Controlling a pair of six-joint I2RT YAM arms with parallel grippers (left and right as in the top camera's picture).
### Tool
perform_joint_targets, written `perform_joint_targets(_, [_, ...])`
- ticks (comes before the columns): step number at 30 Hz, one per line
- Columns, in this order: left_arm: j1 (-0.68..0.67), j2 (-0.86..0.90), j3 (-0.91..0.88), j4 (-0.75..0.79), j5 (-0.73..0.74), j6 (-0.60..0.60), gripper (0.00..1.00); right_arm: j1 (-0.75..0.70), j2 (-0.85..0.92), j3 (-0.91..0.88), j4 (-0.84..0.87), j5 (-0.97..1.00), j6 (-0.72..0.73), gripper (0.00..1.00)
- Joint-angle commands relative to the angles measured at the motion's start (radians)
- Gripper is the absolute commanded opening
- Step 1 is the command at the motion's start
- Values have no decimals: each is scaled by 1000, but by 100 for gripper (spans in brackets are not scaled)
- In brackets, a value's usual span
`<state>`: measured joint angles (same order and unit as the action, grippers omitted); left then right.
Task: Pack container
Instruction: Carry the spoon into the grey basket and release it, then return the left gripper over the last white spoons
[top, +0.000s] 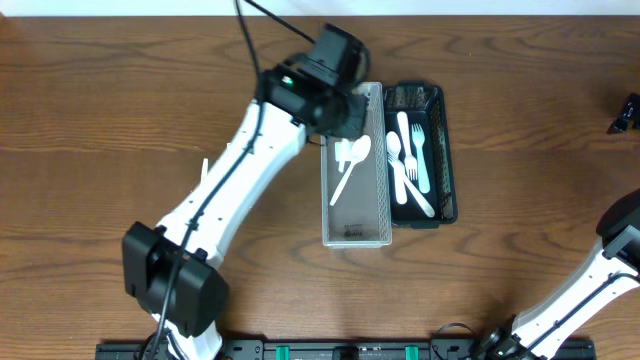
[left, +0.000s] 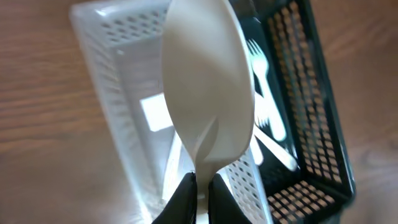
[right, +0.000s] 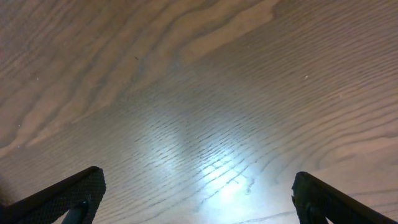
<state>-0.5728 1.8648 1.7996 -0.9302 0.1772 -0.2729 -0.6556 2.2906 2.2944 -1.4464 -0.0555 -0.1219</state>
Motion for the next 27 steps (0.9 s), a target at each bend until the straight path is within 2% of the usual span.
perform_joint_targets(1, [-6,21,-14,-5,-2,-18,28,-9,6,-1,0,-4,-14,99])
perform_joint_targets(2, [-6,21,-14,-5,-2,-18,47,-9,6,-1,0,-4,-14,99])
perform_joint_targets(5, [-5,21,-14,-4,-2,-17,49,-9,6,-1,0,-4,-14,99])
perform_joint_targets(9, [-4,21,-14,2,-6,-12,77,-9,6,-1,0,-4,-14,99])
perform_joint_targets(12, [18,20,-14,19,-21,39,99,-9,6,-1,0,-4,-14,99])
perform_joint_targets(17, [109,7,-13,-12,-144,55,98,-9,6,-1,0,-4,-14,99])
perform_joint_targets(21, [199,3,-13,-116,-219,79,98,-9,6,-1,0,-4,-14,99])
perform_joint_targets(27, [330,5,-55,-214,-219,80,98,-9,6,-1,0,-4,-14,99])
